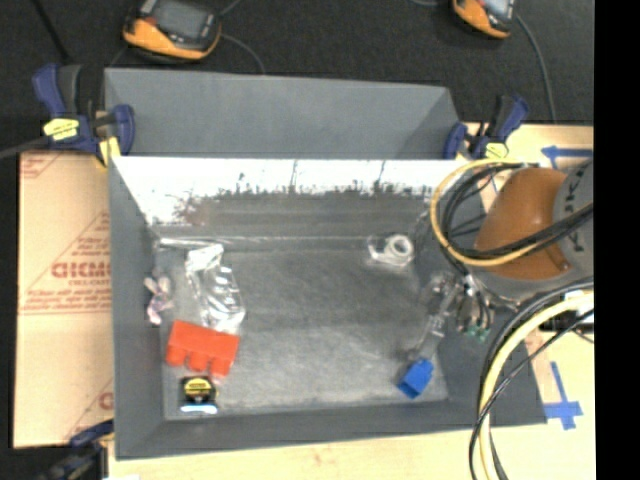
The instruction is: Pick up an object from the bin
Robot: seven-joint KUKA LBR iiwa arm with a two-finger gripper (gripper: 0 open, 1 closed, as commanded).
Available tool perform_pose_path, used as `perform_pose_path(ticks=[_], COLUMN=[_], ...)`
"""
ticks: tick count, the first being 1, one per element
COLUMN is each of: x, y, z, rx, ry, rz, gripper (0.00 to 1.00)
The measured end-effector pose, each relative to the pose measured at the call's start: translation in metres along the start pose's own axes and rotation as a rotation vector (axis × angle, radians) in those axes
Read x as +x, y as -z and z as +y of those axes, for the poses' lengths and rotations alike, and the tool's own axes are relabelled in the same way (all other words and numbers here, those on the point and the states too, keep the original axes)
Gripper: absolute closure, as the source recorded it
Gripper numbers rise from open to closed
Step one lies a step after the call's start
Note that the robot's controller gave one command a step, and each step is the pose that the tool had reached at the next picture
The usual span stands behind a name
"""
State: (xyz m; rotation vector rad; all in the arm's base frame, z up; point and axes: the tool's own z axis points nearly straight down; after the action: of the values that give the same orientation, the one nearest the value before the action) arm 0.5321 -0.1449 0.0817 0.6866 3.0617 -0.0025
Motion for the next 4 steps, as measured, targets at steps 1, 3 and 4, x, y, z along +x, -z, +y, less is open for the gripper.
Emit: perform_pose_path(ticks=[1, 3, 4], x=[0.066, 0.053, -0.019], y=[-0.008, -0.009, 0.072], z=[0.011, 0.006, 0.042], rx=[-0.004, -0.001, -0.001], ry=[0.45, 0.558, 0.565], rz=[-0.006, 0.003, -0.015], gripper=[0.0, 1.0, 1.0])
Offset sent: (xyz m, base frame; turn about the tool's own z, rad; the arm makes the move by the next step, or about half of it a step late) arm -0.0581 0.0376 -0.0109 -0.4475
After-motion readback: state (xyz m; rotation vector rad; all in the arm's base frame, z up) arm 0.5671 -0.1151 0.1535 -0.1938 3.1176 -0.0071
